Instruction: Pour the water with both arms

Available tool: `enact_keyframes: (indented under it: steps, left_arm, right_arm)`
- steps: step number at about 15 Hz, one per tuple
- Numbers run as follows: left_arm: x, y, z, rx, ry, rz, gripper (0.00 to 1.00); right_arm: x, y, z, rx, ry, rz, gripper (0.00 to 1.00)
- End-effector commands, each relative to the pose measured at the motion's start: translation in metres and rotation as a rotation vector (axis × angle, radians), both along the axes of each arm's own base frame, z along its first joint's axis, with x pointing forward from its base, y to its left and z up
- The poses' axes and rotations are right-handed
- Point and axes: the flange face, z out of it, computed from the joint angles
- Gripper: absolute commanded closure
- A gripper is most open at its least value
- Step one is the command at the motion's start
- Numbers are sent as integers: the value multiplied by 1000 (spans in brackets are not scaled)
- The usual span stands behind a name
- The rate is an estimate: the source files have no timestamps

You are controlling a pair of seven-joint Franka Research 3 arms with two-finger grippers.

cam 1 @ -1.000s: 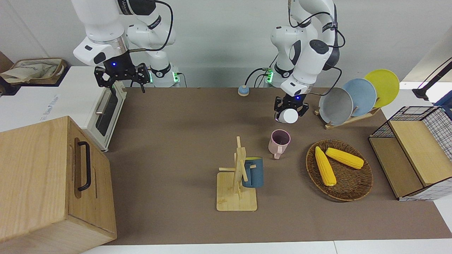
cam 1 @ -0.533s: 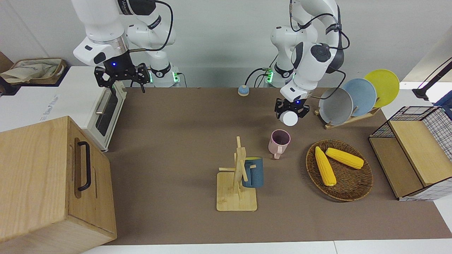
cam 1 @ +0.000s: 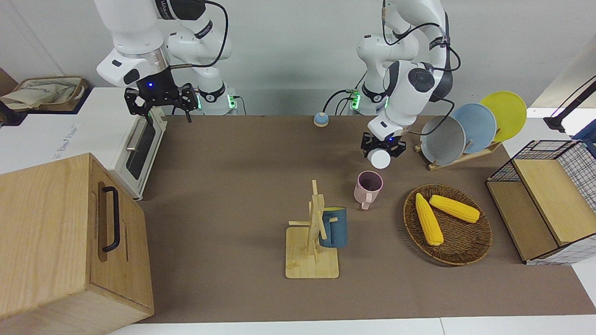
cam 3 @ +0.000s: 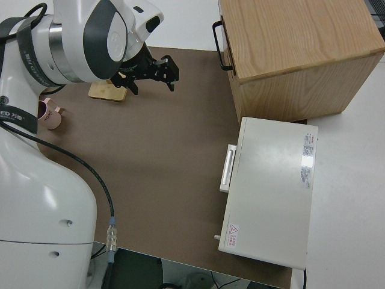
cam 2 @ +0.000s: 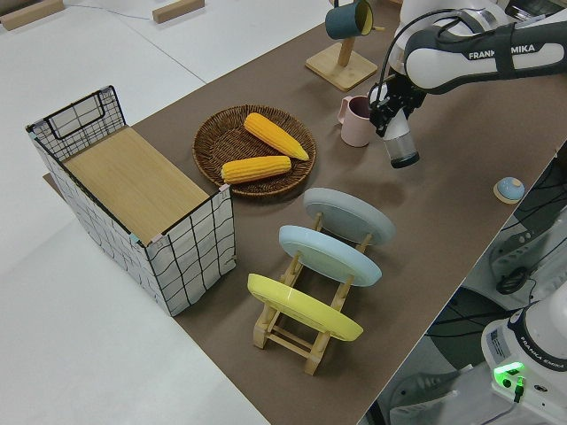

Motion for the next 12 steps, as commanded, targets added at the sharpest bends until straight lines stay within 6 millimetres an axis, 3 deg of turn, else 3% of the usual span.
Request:
enact_keyframes:
  steps: [1, 4, 12]
  left_arm:
    - [24, -3, 11, 19, 63, -13, 1000]
    - [33, -2, 12, 34, 97, -19, 1000]
    - [36, 2, 4, 45, 157, -22, 1000]
  right_arm:
    - [1, -1, 1, 18, 5, 11, 17]
    - [1, 1, 1, 18, 5, 15, 17]
    - [1, 0, 1, 18, 5, 13, 17]
